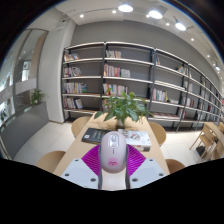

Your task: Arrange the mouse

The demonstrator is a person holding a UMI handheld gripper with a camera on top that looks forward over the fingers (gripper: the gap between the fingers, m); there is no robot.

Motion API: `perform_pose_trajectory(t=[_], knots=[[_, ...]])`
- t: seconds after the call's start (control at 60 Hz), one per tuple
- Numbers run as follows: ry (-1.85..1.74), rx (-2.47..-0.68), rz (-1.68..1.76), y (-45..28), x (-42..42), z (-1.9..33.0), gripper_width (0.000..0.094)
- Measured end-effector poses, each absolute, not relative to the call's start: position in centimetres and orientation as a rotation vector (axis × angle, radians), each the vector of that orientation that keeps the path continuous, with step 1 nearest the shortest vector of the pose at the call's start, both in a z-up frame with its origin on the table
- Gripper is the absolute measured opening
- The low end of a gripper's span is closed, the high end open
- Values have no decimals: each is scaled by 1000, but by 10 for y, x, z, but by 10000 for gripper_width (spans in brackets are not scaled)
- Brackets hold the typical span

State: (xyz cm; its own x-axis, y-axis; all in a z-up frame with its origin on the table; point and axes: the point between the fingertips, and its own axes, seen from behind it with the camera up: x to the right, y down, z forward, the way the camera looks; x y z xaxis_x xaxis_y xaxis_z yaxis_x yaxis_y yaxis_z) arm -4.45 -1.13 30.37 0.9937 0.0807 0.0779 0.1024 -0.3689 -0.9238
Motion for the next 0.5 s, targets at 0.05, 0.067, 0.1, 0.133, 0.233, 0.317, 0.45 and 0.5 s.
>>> perform_pose_trajectory(t=[0.05, 0.067, 0.1, 0.133, 0.233, 0.317, 0.45, 0.5], knots=[[-122, -1935, -60, -13, -2, 309, 310], [-117, -1941, -68, -8, 11, 311, 310], [-103, -1953, -76, -6, 35, 304, 311], [-93, -1970, -82, -6, 58, 293, 309], [-59, -2071, -103, -18, 120, 224, 308], [-30, -2188, -106, -30, 158, 162, 309], [2, -2345, -62, -64, 176, 64, 309], [12, -2384, -36, -72, 174, 41, 309]])
